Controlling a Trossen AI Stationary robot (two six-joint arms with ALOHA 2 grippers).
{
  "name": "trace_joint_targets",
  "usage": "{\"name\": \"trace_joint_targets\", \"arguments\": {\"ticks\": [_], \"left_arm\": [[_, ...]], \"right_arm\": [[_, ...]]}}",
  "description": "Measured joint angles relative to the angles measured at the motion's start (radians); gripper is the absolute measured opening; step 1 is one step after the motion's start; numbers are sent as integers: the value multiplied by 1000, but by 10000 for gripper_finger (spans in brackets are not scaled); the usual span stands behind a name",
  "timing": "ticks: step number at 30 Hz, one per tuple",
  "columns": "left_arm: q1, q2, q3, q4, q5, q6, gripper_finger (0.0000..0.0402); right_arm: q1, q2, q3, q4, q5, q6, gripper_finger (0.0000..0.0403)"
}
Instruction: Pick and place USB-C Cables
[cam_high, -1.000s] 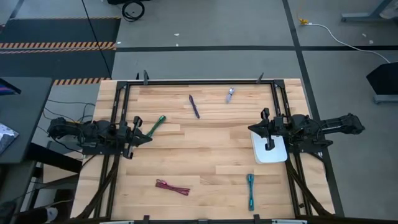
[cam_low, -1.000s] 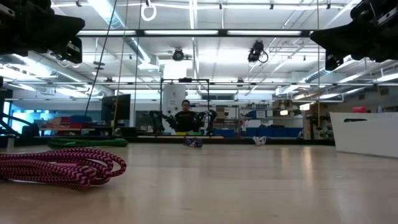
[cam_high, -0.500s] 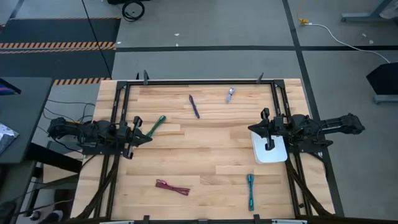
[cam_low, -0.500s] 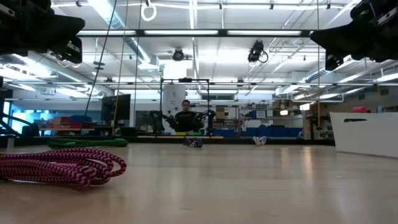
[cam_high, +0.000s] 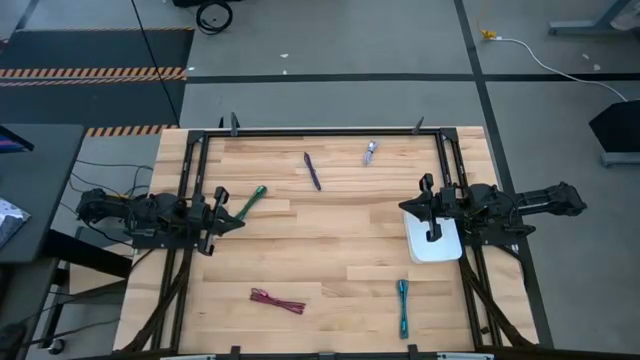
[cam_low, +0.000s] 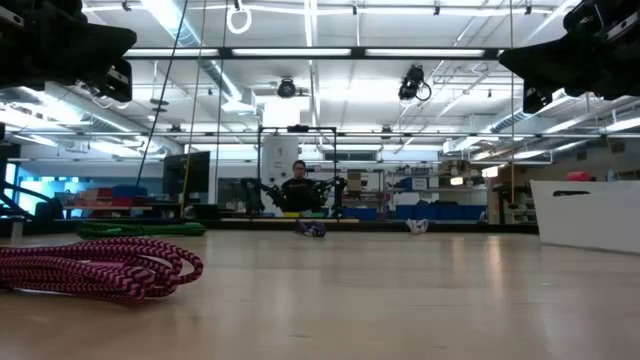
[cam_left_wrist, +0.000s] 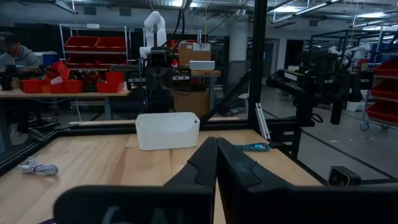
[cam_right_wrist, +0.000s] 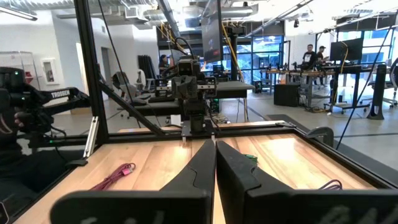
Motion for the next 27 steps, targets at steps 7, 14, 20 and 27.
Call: {"name": "trace_joint_targets", "arguments": {"ticks": [7,14,20,27], "left_arm": [[0,0,0,0,0,0,11],[0,0,0,0,0,0,11],[0,0,0,0,0,0,11],[0,0,0,0,0,-43,11]], "right_arm": [[0,0,0,0,0,0,18],[0,0,0,0,0,0,18],[0,0,0,0,0,0,18],[0,0,0,0,1,-59,18]]}}
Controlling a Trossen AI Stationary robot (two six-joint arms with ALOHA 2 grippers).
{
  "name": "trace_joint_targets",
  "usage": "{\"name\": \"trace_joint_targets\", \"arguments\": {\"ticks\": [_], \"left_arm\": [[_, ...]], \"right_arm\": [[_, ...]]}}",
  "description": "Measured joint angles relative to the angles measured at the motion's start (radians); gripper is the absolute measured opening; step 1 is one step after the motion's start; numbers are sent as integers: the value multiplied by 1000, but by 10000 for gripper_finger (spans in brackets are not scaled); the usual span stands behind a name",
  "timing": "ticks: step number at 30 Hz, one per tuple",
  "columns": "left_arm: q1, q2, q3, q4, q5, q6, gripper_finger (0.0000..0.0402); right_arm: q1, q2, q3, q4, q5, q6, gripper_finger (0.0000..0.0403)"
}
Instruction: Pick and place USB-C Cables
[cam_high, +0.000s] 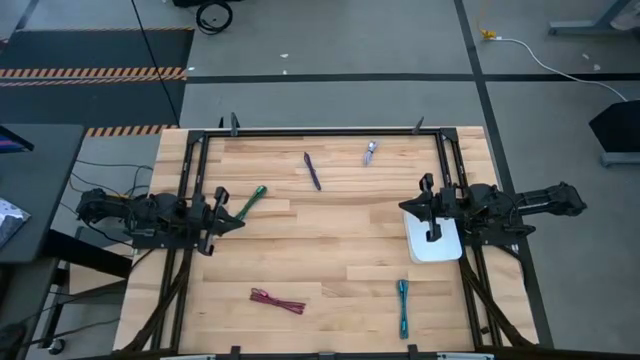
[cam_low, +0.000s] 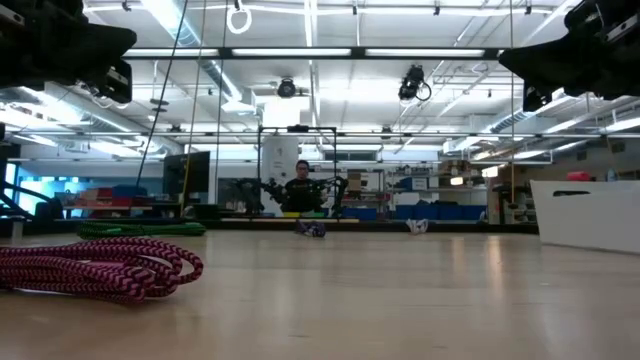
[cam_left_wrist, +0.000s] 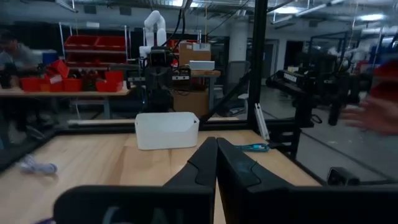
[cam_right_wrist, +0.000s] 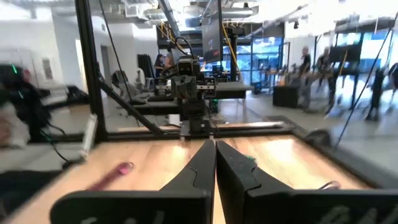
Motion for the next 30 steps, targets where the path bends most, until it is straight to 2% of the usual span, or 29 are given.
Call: {"name": "trace_joint_targets", "arguments": {"ticks": [3,6,14,19,22,25,30], "left_arm": [[0,0,0,9,0,-91,11],[0,0,0,64,-2,-113,11],[0,0,0,265,-17,-127,11],[0,0,0,388,-129,-16,11],[0,0,0,422,-141,42,11],[0,0,5,405,-141,92,13],[0,1,80,235,-178,123,37]], "right_arm": [[-5,0,0,0,12,-190,18],[-5,0,0,0,12,-266,18],[-5,0,0,5,16,-275,18],[-5,0,0,12,18,-259,18],[-5,0,0,21,18,-259,18],[-5,0,0,60,-1,-204,18],[-4,0,0,137,-46,69,18]]}}
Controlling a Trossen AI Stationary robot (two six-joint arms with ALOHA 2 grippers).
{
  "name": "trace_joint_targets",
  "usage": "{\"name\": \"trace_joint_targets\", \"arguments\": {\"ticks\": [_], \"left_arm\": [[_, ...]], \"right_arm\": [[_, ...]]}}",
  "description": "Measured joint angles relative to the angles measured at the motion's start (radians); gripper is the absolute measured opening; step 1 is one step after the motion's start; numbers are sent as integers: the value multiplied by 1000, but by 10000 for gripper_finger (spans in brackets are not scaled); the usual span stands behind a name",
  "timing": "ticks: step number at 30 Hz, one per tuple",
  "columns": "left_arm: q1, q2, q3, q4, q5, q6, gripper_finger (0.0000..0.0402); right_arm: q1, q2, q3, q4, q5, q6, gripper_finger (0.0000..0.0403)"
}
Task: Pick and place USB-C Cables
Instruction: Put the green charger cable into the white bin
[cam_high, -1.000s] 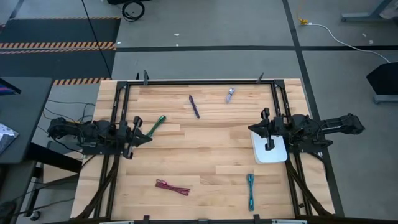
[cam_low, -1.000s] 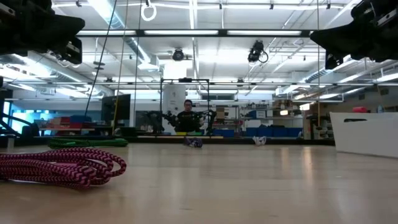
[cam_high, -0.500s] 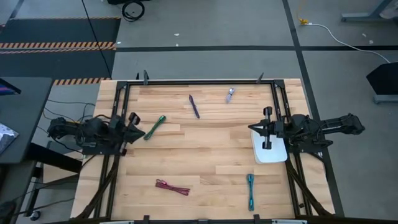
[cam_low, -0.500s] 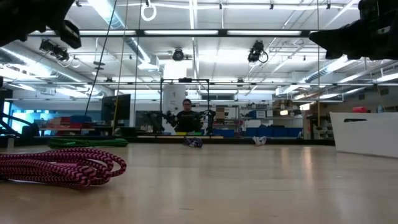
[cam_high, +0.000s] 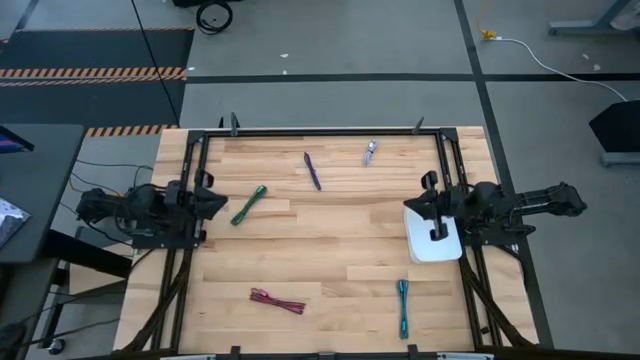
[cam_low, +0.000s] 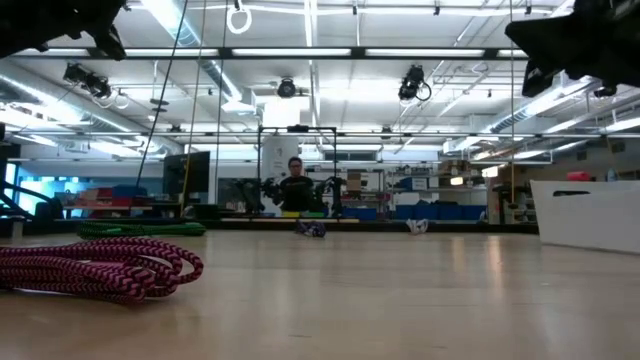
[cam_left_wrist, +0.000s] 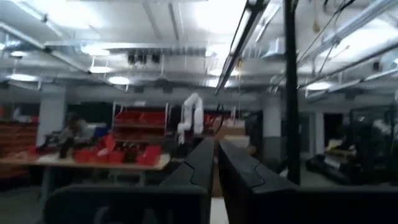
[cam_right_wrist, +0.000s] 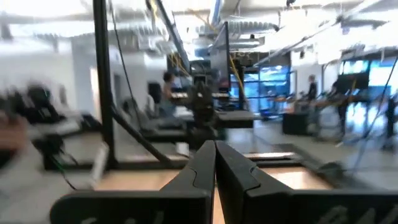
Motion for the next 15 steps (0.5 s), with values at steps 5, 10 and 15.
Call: {"name": "trace_joint_targets", "arguments": {"ticks": [5,10,15], "left_arm": [[0,63,99,-294,-133,-18,92],[0,169,170,-445,-276,-120,156],[0,316,262,-690,-426,-273,196]], "right_arm": [[0,0,0,25,-2,100,18],[0,0,0,25,-2,93,18],[-2,0,0,142,49,-4,18]]}}
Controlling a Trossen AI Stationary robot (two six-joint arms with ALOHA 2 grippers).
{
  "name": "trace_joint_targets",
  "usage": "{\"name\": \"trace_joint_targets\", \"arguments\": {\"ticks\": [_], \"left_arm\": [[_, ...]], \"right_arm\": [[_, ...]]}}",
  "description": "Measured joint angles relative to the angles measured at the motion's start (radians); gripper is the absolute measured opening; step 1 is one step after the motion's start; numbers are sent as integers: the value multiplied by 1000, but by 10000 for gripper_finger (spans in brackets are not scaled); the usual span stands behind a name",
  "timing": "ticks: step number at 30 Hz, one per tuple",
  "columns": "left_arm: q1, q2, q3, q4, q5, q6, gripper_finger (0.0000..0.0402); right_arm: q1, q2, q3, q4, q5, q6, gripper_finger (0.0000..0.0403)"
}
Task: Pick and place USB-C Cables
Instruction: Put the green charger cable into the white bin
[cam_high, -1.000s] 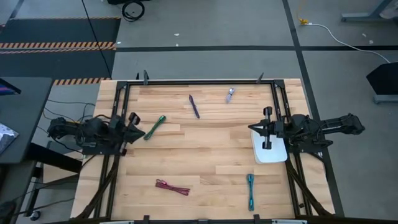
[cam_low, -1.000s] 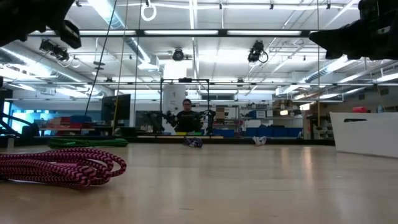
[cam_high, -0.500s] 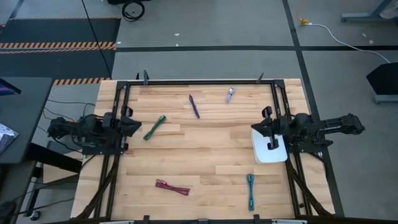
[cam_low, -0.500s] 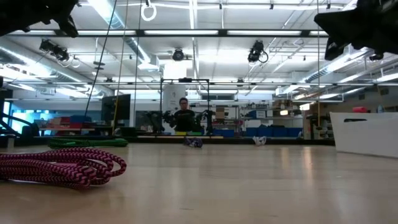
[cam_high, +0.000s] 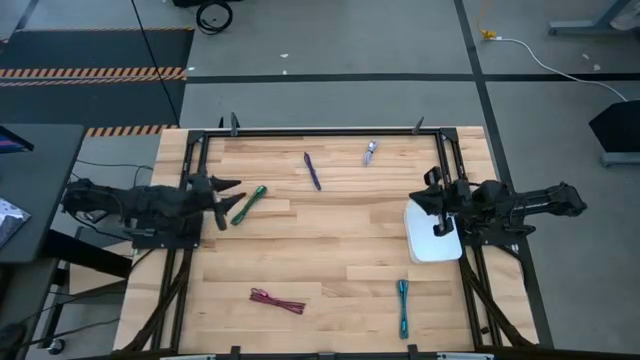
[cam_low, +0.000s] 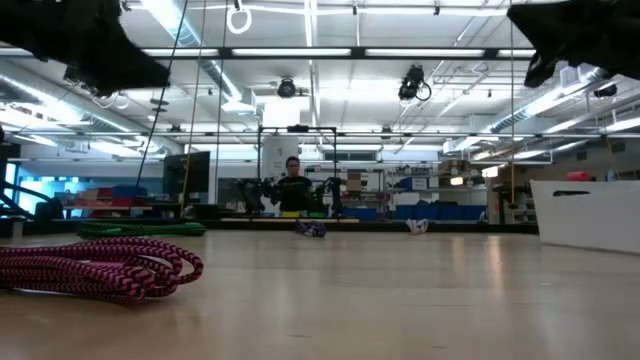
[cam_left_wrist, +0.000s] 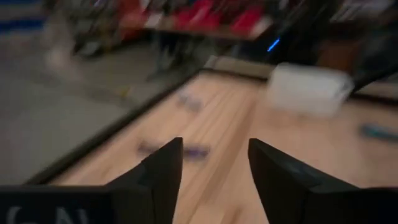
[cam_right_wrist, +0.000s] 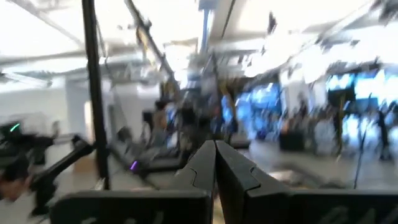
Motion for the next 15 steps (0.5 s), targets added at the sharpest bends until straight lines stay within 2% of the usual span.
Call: {"name": "trace_joint_targets", "arguments": {"ticks": [3,6,11,15], "left_arm": [[3,109,51,-111,-26,-103,207],[12,214,115,-175,-28,-171,212],[40,379,292,-361,-19,-200,215],[72,485,436,-520,27,-217,215]], "right_arm": [[0,0,25,58,-23,-88,25],[0,8,88,49,-39,-162,49],[0,62,224,-5,26,-213,123],[0,156,357,-79,73,-214,179]]}}
